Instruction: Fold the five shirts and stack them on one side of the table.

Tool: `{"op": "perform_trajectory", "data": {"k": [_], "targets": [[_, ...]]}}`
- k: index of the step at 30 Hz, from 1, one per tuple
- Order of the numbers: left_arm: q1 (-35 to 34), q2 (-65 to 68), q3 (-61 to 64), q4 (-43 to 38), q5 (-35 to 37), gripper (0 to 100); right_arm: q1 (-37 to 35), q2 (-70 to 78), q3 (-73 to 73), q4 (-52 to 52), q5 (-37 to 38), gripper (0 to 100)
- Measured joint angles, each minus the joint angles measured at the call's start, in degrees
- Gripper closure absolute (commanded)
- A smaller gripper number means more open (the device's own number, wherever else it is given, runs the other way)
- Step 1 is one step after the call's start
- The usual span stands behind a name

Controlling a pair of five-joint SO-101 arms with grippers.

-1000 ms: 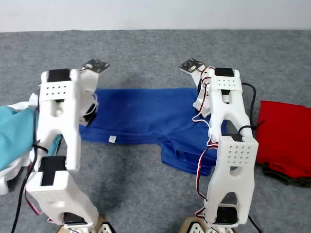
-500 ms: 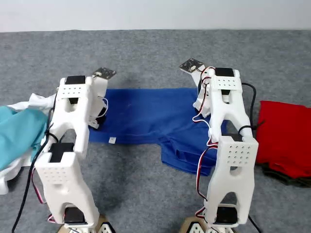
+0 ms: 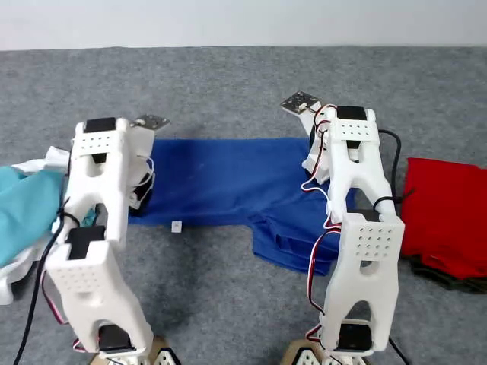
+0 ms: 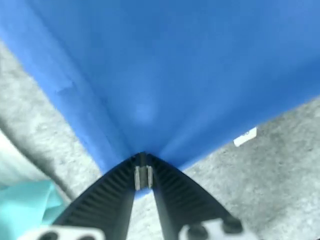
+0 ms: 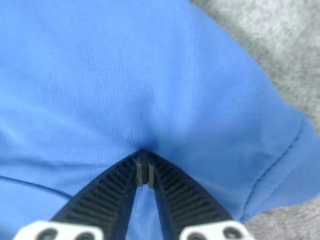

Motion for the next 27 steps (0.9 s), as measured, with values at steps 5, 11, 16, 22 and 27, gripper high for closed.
{"op": "perform_trajectory", "data": {"k": [5,11,16,22,27], "targets": [[-0.3,-6.7,0.0,-0.3,0.4,100,0.1,-1.1,0.0,0.0,0.0,98.9],[0.3,-17.0,0.0,-1.2,3.7,99,0.6,-7.7,0.1,3.2,0.0,98.9],[4.4,-21.8,0.0,-1.2,6.7,99,0.0,-15.5,0.1,9.6,0.0,98.9],[14.9,-22.2,0.0,-1.2,7.7,99,0.0,-25.2,0.1,17.0,0.0,98.9],[23.1,-22.2,0.0,-2.2,7.7,99,1.7,-33.8,0.1,20.9,0.0,98.9]]}}
